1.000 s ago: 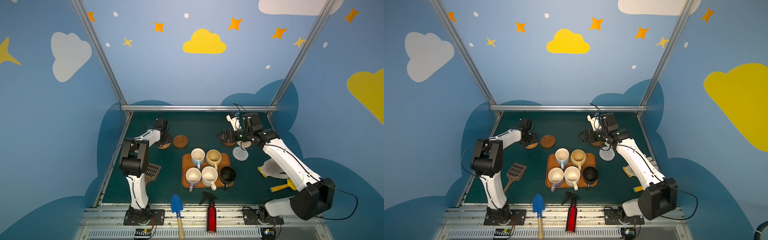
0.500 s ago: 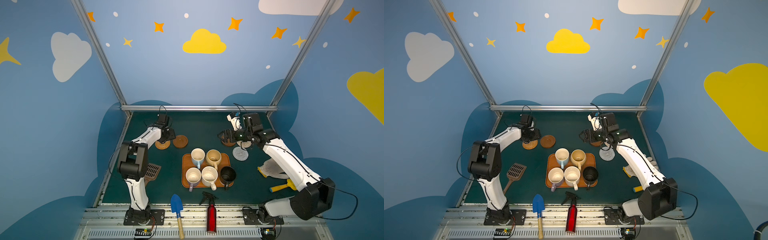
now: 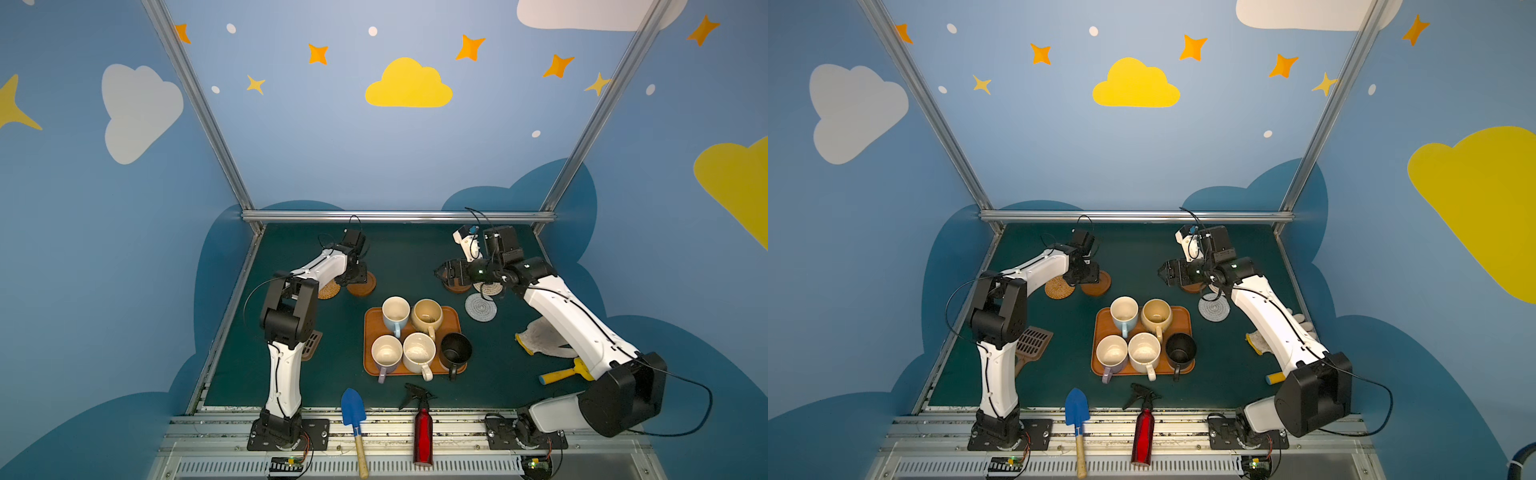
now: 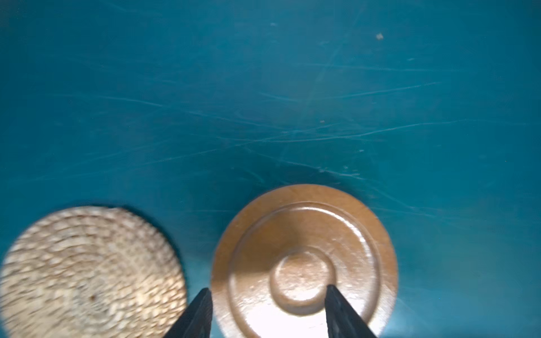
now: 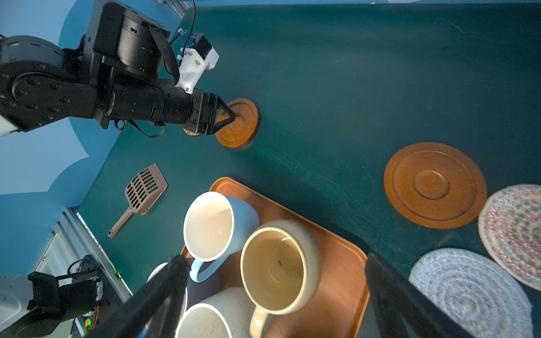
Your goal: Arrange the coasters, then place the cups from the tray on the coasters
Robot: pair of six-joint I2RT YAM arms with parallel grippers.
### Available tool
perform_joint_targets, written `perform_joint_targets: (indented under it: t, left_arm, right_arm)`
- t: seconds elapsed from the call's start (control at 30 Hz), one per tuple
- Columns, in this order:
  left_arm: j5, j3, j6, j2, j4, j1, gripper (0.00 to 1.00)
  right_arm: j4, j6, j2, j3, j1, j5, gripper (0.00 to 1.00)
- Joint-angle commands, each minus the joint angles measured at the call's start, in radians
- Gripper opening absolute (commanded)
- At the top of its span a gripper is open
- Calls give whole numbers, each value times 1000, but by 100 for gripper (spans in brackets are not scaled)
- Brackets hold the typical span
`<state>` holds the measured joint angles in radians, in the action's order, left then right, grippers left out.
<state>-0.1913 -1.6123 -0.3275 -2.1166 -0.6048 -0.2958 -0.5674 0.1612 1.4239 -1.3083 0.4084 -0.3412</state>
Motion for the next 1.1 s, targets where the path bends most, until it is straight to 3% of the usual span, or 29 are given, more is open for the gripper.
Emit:
perform_joint_targets:
  t: [0.0, 0.23, 0.6, 1.07]
  left_arm:
    - [-72, -38, 23, -43, -62, 1, 62]
    - [13, -55, 47, -88, -45, 2, 59]
    - [16, -23, 52, -84, -52, -46, 51]
    - [6, 27, -8, -45, -43, -67, 51]
  right_arm:
    - [-9, 6, -15, -7, 4, -5, 94]
    - [-22, -2, -13, -4, 3, -16, 94]
    - [0, 11, -10, 14, 1, -17, 94]
    - [15, 17, 10, 19, -1, 8, 94]
